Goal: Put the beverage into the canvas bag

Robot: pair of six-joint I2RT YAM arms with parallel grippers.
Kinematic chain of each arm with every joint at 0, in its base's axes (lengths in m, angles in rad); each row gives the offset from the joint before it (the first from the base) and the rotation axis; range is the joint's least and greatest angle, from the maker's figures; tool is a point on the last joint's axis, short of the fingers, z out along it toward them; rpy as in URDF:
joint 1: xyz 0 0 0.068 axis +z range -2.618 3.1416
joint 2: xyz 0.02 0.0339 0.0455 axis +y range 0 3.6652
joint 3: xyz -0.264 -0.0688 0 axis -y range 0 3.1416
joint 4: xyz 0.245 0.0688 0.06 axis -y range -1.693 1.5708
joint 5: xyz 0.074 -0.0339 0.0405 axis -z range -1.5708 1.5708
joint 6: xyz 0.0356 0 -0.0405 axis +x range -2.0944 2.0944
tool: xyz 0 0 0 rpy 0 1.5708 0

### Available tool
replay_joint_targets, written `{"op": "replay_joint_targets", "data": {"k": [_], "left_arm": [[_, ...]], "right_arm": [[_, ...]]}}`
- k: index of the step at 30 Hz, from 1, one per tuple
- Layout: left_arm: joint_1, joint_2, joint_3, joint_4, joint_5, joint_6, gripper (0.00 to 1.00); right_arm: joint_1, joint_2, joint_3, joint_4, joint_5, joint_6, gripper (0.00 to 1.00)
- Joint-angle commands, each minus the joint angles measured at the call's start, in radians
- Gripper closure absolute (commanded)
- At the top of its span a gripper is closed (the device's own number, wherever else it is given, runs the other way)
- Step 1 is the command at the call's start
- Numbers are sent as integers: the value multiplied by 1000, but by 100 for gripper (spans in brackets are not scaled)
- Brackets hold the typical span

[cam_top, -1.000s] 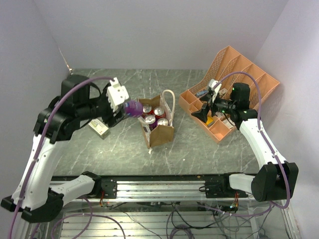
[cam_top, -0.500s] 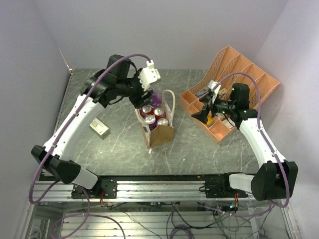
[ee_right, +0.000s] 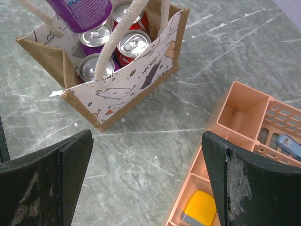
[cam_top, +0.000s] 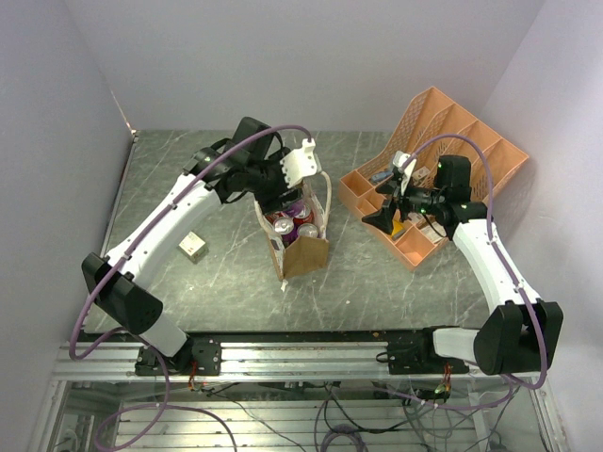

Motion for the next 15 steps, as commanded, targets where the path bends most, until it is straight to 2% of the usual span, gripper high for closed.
{"op": "replay_joint_targets", "data": {"k": [1,9,15], "left_arm": [[-45,-28,-17,46,-55,11,93],[-103,-31,-41,4,-128,2,93],[-130,-38,-52,-19,-111,0,93]], "right_arm": [[-4,0,24,-14,-22,-14,0],[-3,-14,34,-27,-21,-23,0],[-4,-22,34,-29,-27,-25,0]]}}
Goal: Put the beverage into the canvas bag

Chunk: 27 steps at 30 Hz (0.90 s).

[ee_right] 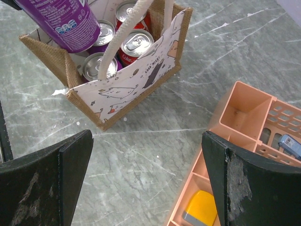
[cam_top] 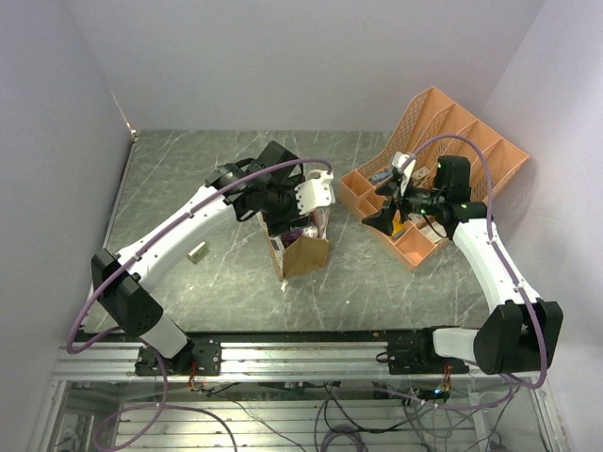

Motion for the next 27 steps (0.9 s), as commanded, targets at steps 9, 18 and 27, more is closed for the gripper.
{"op": "replay_joint_targets", "data": {"k": [9,18,27], "left_arm": [[-52,-68,-7,-67,69,47,93],[-57,-6,16,-194,109,93,93],[-59,81,90,-222,32,129,93]], "right_arm": [[-3,-21,25,-4,-20,-17,0],[-4,-15,26,-8,-16,-20,0],[-1,-17,17,6,-27,-15,0]]}}
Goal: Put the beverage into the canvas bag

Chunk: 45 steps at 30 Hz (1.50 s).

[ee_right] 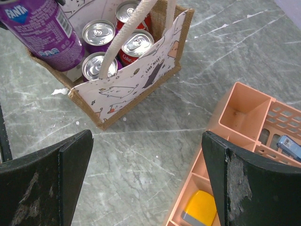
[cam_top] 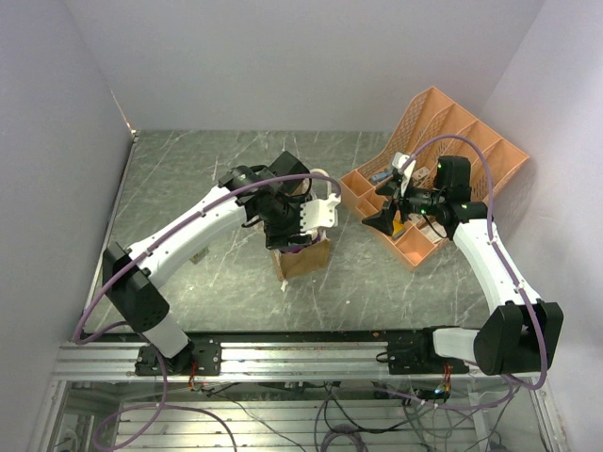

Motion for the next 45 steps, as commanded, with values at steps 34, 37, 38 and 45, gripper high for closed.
{"op": "replay_joint_targets", "data": {"k": [34,37,38,45], "left_arm": [[-20,181,95,-58,-4,-43,91],[-18,181,84,-52,-3,-66,91],[-18,183,81,-50,-3,-74,91],[-6,166,42,2,-17,-148,88]], "right_arm": [[25,-11,17,2,-19,-14,0],[26,-9,19,-2,-18,-19,0],[27,-10,17,-1,-18,-17,0],[31,-13,17,0,-19,-19,0]]}}
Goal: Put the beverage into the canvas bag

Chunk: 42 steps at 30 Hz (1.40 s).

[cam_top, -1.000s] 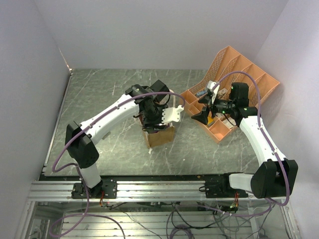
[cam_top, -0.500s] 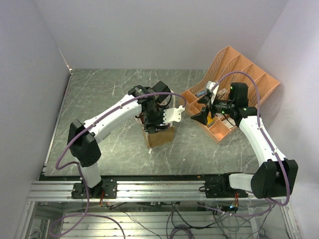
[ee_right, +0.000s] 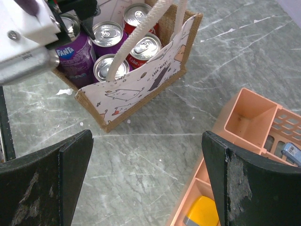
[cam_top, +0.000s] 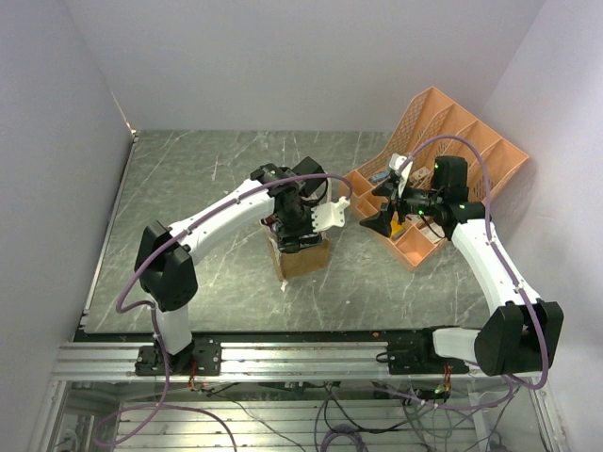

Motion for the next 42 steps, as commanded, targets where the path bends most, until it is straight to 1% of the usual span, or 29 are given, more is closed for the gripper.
{"op": "replay_joint_targets", "data": {"k": [1,6,14,20,24,37,40,42], "left_arm": [[5,-27,-36,46,-3,-82,87],[17,-49,-98,90,7,-103,84],[17,-49,-135,103,22,-116,79],[17,-25,-134,102,15,-111,72],[17,-15,-145,112,34,-110,64],[17,9,-193,147,0,-135,60],[16,2,-212,165,-5,-133,54],[15,4,-209,156,-10,-140,53]], "right_arm": [[6,-14,18,0,-12,-13,0],[6,-12,15,3,-10,-13,0],[7,-5,16,1,-7,-13,0],[6,-5,17,0,-5,-17,0],[7,-7,14,3,-8,-17,0],[6,-2,13,2,-7,-18,0],[7,0,10,6,-5,-17,0],[6,0,10,5,-9,-18,0]]}}
